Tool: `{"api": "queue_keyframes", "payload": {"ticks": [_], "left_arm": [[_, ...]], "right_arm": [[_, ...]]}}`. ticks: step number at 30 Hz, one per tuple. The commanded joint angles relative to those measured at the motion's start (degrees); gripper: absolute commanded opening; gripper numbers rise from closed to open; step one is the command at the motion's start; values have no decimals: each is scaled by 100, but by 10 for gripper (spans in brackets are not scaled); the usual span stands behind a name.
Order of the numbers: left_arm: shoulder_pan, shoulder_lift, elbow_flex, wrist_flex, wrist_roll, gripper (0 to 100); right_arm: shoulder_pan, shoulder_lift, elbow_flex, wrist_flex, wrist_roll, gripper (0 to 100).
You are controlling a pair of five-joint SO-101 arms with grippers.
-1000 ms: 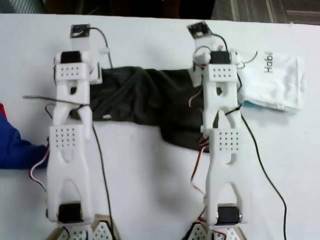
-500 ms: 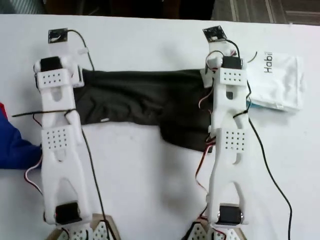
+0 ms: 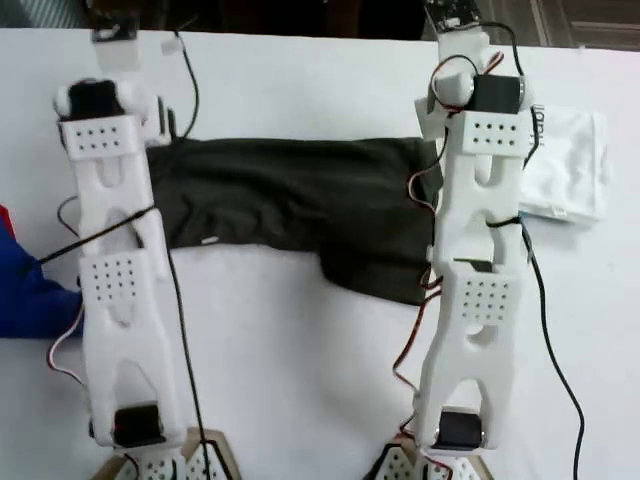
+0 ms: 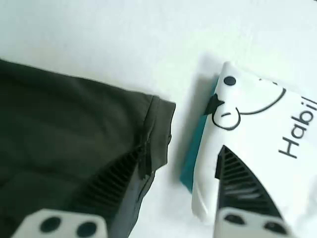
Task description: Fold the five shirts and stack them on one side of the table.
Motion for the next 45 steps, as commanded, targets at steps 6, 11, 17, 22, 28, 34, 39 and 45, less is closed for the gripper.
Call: {"api": "queue_keyframes", "payload": {"ticks": [6,11,17,22,28,34,39,45], "left_arm": [[53,-2725,3688,70,-44,169],[-35,-3174,5991,-1196,-44,169],[-88,-3218,7864,-2611,-44,169],[-220,-3174,8497,-3138,-44,169],[-422,-3165,8945,-3763,-44,169],[-387,-3165,9007,-3947,-44,169],[-387,-3156,9024,-4009,0,169],[-387,-3156,9024,-4009,0,169]], "right_arm": [[-277,-1437,659,418,-18,213],[-716,-2730,3033,409,-18,214],[-840,-3380,5644,-1033,-9,214],[-884,-3345,6796,-2334,-9,214],[-892,-2853,7376,-2607,-9,214],[-892,-2782,7420,-1912,519,213],[-901,-3442,7385,-1244,879,215],[-1692,-4233,8246,-1024,1969,214]]}}
